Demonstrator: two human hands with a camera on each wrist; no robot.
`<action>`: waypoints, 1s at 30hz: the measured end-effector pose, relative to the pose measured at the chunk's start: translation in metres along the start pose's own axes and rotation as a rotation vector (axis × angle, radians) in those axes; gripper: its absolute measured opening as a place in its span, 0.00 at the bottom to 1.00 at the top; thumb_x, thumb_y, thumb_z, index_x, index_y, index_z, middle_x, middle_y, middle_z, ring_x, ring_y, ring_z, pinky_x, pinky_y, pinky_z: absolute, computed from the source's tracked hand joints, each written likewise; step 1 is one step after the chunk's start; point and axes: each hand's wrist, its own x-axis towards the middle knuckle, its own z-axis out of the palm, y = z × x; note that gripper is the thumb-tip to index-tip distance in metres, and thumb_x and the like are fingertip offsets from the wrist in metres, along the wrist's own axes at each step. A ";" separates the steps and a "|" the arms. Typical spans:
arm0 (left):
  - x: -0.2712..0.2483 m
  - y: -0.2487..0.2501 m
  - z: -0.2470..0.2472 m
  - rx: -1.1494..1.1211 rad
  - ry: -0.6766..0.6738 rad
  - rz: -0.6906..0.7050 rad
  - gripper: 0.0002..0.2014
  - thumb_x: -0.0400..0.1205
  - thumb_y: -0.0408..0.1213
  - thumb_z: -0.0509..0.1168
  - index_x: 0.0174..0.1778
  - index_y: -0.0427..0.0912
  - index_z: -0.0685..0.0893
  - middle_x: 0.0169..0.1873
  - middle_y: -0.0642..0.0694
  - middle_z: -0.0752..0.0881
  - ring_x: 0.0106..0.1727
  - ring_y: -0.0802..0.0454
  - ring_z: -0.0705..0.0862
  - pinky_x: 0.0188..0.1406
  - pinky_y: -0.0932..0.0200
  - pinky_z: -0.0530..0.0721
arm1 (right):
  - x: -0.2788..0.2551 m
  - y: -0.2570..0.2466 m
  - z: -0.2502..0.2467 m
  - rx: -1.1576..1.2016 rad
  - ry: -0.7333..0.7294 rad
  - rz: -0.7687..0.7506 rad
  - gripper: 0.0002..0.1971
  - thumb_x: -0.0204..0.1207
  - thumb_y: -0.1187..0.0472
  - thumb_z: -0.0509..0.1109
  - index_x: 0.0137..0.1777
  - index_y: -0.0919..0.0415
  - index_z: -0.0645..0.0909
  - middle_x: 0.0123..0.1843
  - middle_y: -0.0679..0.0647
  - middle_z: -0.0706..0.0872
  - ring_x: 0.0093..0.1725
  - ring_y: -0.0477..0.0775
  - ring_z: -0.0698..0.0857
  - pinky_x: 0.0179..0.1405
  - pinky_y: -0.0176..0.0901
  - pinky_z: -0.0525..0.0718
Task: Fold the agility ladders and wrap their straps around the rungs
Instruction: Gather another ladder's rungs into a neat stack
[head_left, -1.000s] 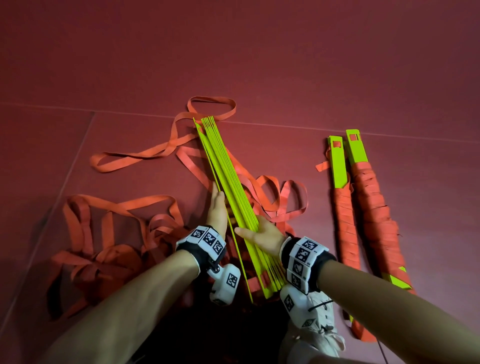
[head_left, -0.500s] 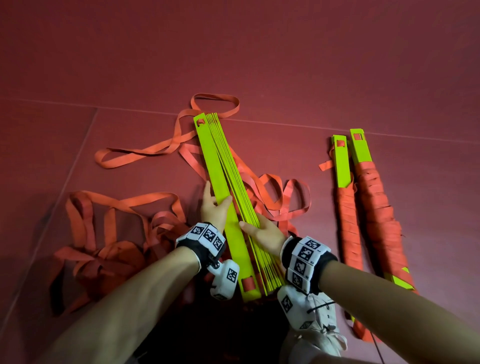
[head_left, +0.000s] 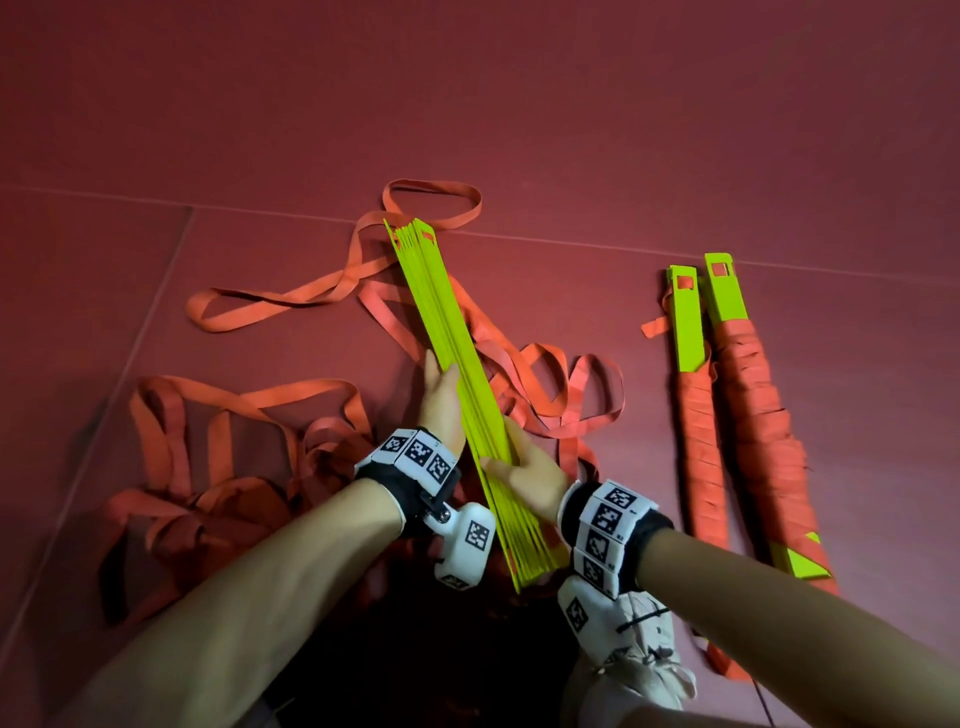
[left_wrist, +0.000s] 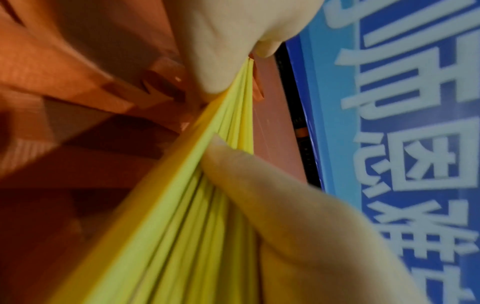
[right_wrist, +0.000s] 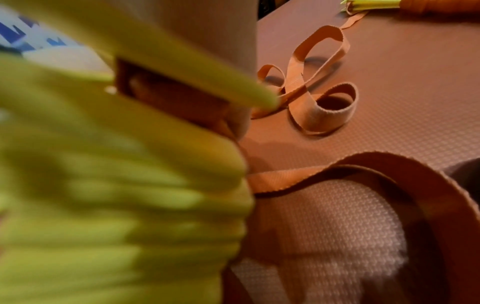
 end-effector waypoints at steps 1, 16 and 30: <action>0.003 -0.001 -0.001 -0.041 0.021 -0.046 0.26 0.89 0.36 0.53 0.85 0.50 0.57 0.80 0.47 0.68 0.79 0.47 0.69 0.80 0.49 0.65 | 0.000 0.000 0.000 0.009 0.004 0.003 0.36 0.82 0.59 0.67 0.85 0.58 0.52 0.78 0.54 0.72 0.76 0.54 0.73 0.75 0.46 0.70; 0.027 0.002 -0.029 -0.016 0.080 -0.146 0.17 0.89 0.34 0.53 0.72 0.46 0.78 0.48 0.46 0.88 0.50 0.44 0.84 0.57 0.49 0.83 | 0.010 -0.006 -0.011 0.248 0.011 0.061 0.23 0.82 0.63 0.64 0.77 0.59 0.69 0.59 0.51 0.83 0.53 0.52 0.82 0.56 0.47 0.80; 0.009 -0.007 -0.006 -0.107 -0.125 -0.092 0.27 0.89 0.44 0.53 0.84 0.57 0.54 0.73 0.39 0.76 0.65 0.34 0.81 0.65 0.40 0.80 | -0.003 -0.004 0.004 0.029 -0.098 -0.109 0.29 0.81 0.57 0.68 0.80 0.58 0.63 0.70 0.46 0.78 0.69 0.46 0.78 0.72 0.38 0.72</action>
